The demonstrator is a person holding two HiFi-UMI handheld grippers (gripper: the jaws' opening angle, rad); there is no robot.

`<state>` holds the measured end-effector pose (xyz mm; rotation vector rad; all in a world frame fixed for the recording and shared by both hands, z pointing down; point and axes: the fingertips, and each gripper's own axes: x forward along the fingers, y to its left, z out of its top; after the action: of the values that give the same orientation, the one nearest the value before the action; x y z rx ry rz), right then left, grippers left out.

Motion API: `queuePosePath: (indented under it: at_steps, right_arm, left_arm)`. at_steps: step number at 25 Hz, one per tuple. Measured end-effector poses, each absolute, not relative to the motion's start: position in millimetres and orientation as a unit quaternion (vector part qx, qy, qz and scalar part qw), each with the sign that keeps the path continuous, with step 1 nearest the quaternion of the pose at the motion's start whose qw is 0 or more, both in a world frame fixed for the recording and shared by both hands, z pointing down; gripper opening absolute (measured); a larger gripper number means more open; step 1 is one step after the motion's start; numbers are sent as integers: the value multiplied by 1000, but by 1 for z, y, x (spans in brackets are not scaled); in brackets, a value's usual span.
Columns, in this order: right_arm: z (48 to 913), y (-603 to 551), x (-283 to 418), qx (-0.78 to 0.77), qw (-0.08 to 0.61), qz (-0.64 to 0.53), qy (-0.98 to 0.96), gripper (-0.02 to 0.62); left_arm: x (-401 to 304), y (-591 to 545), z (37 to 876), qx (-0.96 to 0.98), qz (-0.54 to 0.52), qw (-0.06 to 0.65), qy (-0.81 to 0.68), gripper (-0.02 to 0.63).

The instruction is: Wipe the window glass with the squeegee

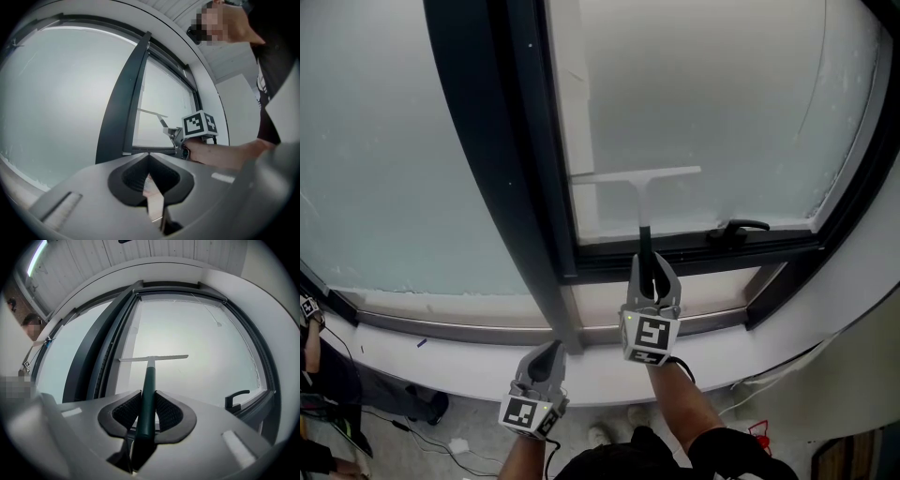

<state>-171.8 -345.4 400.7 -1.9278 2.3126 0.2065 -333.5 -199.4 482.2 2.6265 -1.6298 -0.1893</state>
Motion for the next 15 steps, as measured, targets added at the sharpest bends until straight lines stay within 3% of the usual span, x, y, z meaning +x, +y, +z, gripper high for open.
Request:
queuePosePath:
  at_steps: [15]
  right_arm:
    - [414, -339, -179, -638, 68, 47, 766, 95]
  left_arm:
    - [-336, -190, 495, 850, -53, 38, -523, -2]
